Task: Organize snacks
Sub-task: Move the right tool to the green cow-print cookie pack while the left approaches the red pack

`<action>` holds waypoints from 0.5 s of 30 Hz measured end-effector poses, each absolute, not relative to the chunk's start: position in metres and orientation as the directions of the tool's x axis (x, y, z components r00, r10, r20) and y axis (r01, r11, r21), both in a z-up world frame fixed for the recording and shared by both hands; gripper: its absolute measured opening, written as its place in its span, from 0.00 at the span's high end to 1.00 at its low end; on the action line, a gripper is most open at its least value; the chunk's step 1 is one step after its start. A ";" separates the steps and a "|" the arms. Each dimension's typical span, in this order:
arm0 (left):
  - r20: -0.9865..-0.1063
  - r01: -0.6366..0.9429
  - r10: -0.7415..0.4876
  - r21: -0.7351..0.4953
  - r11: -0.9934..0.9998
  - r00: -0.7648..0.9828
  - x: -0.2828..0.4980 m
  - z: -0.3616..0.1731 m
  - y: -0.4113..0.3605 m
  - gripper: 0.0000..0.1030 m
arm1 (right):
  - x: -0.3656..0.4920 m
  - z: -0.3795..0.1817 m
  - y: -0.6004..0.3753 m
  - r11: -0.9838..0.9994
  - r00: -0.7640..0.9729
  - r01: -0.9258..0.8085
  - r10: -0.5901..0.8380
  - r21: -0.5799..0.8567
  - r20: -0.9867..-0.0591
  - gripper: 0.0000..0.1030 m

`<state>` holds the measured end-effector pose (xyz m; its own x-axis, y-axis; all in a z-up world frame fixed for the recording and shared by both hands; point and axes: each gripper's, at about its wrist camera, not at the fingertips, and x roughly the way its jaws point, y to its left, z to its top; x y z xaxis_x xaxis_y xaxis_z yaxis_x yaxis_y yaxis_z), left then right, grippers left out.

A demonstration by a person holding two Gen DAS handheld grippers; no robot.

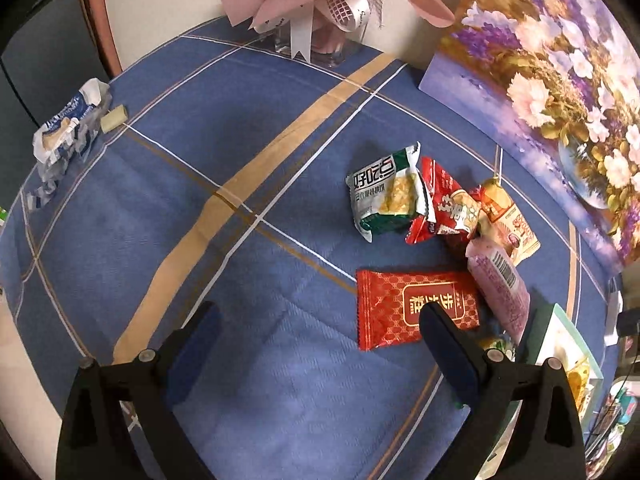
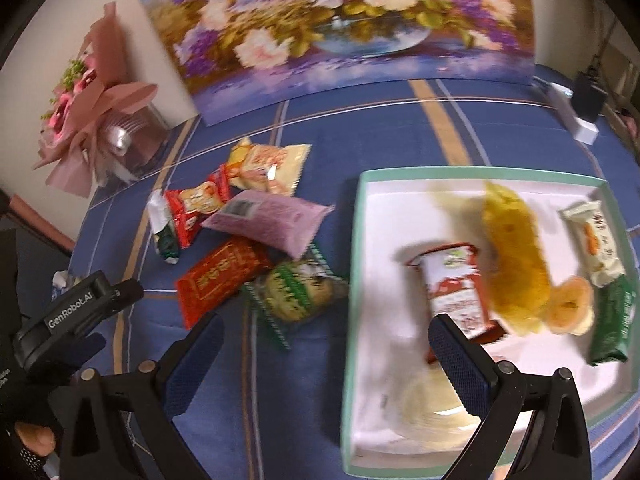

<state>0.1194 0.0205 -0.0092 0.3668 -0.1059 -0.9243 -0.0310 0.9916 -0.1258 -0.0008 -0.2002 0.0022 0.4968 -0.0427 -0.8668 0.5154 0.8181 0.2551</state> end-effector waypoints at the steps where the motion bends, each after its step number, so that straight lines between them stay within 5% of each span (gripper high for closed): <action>1: -0.923 -0.028 -0.118 -0.137 0.990 0.366 0.122 -0.011 0.022 0.04 | 0.002 0.000 -0.199 0.822 0.497 0.509 -0.037 0.256 -0.867 0.00; 15: -0.923 0.008 -0.238 -0.247 0.969 0.303 0.136 -0.039 0.009 0.04 | 0.014 -0.016 -0.199 0.833 0.505 0.490 -0.034 0.255 -0.863 0.10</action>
<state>0.1356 0.0088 -0.0387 0.3032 -0.2380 -0.9227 0.0083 0.9689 -0.2472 0.0136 -0.1994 -0.0155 0.5049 -0.0336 -0.8625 0.4904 0.8335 0.2546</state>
